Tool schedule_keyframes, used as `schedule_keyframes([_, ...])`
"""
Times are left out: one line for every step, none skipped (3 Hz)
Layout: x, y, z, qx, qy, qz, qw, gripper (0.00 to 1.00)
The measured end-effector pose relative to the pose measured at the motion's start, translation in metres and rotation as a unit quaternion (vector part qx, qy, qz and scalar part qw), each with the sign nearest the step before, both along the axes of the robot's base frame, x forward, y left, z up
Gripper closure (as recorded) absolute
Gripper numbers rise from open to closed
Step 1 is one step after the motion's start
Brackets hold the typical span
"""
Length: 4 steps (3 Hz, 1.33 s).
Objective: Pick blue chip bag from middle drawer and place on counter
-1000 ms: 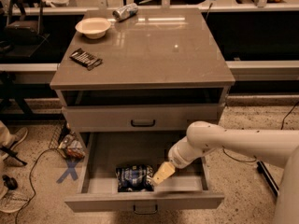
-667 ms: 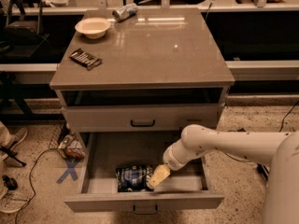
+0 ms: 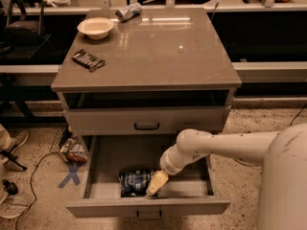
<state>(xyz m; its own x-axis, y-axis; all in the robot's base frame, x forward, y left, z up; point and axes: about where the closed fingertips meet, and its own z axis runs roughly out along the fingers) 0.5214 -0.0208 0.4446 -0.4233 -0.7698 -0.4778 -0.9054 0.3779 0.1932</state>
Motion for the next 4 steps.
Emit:
schedule_keyframes([0.009,0.021,-0.011,-0.003,-0.024,0.048,0.9986,0.00])
schedule_keyframes([0.021,0.036,-0.019,-0.002,-0.039,0.081,0.9960,0.00])
schedule_keyframes([0.036,0.048,-0.025,-0.004,-0.051,0.102,0.9935,0.00])
schedule_keyframes([0.043,0.055,-0.042,-0.017,-0.052,0.113,0.9921,0.00])
